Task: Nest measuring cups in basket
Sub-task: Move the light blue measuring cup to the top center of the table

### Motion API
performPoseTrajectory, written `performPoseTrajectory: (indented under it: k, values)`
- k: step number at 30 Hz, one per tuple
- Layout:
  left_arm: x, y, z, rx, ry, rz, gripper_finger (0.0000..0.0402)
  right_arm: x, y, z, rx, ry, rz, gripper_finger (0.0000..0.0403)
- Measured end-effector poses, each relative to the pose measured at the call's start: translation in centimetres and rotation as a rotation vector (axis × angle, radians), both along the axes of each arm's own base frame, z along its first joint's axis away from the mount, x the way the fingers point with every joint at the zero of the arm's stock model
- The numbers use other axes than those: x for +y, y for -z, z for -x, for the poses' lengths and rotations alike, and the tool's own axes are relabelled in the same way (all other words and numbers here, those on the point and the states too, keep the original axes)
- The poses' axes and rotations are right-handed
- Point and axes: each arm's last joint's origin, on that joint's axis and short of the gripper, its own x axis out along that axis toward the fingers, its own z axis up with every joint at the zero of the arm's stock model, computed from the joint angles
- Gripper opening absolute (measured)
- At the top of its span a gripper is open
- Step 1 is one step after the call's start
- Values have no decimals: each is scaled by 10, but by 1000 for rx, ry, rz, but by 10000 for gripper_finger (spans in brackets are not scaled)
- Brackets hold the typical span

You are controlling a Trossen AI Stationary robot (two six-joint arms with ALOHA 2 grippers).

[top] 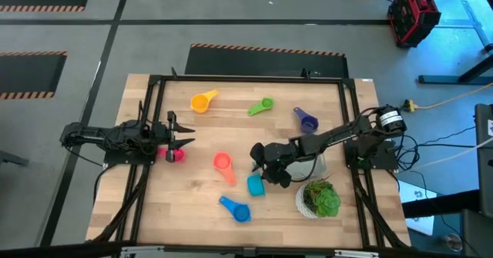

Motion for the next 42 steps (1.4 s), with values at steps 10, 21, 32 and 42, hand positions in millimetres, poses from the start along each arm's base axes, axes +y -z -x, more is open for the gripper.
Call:
performPoseTrajectory:
  k: [10,21,32,42]
  values:
    - [0,0,0,0,0,0,133,0,0,0,-1,0,-1,145]
    - [0,0,0,0,0,0,133,0,0,0,0,-2,-2,123]
    - [0,0,0,0,0,0,133,0,0,0,0,-2,-2,123]
    - [0,0,0,0,0,0,133,0,0,0,0,-2,-2,84]
